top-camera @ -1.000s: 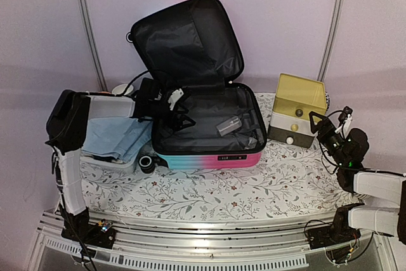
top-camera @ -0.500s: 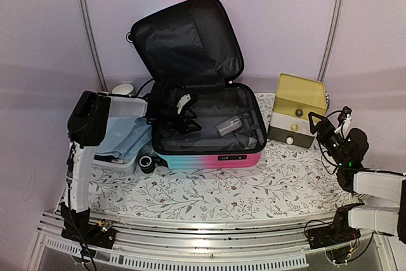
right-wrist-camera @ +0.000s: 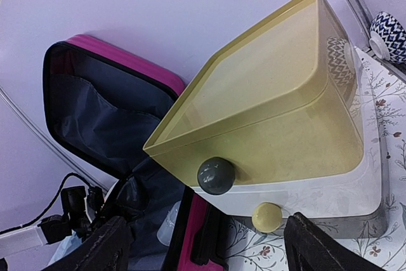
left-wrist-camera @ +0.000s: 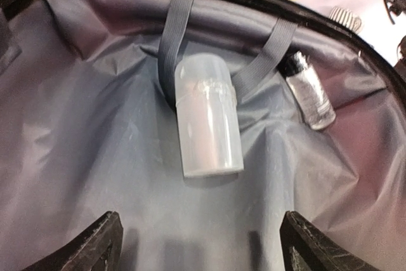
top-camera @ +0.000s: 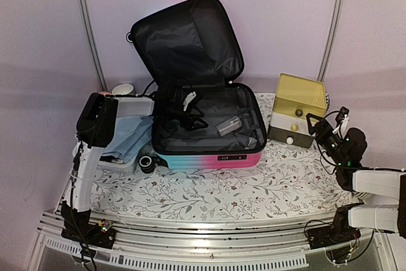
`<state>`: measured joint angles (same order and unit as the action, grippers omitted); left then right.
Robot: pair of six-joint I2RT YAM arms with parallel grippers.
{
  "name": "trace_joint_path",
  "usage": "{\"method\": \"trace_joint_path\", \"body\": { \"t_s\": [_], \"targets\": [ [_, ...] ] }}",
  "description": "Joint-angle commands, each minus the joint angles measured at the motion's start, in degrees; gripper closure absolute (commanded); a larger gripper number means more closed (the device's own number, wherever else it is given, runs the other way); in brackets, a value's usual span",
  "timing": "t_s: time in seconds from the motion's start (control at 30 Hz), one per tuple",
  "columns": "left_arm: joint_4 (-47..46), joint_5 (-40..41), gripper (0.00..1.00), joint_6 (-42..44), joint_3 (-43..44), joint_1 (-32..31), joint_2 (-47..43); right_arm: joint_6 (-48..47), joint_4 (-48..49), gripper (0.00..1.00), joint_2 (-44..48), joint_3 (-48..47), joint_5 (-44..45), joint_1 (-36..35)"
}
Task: Open, take out, and arrange the luggage
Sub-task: Pick up the makeup from the opened luggage.
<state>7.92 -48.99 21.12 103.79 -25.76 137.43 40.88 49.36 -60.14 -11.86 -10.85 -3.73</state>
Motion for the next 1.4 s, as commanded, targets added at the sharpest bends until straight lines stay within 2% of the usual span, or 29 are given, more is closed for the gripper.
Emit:
{"method": "trace_joint_path", "body": {
  "t_s": [0.0, 0.2, 0.33, 0.53, 0.77, 1.37],
  "targets": [
    [3.38, -3.7, 0.12, -1.45, 5.89, -0.69, 4.55, -0.27, 1.79, 0.14, -0.25, -1.94, -0.75, -0.1],
    [7.98, 0.59, 0.13, -1.77, 12.03, -2.29, 7.81, -0.04, 1.07, 0.14, -1.72, -2.48, -0.72, -0.97],
    [11.13, 3.59, 0.14, -1.93, 17.15, -3.75, 10.75, -0.6, 1.05, 0.14, -4.64, -4.01, 1.14, -4.44],
    [11.55, 3.97, 0.14, -3.3, 20.7, -4.29, 12.7, -2.01, 3.12, 0.13, -10.9, -7.74, 3.21, -10.07],
    [15.81, 4.17, 0.15, -2.49, 26.73, -5.31, 15.97, -0.54, 5.9, 0.13, -14.36, -8.71, 2.85, -11.55],
    [19.05, 13.88, 0.22, 3.46, 25.54, -9.3, 15.29, -1.6, 4.32, 0.13, -11.11, -6.78, 4.72, -11.65]
  ]
}}
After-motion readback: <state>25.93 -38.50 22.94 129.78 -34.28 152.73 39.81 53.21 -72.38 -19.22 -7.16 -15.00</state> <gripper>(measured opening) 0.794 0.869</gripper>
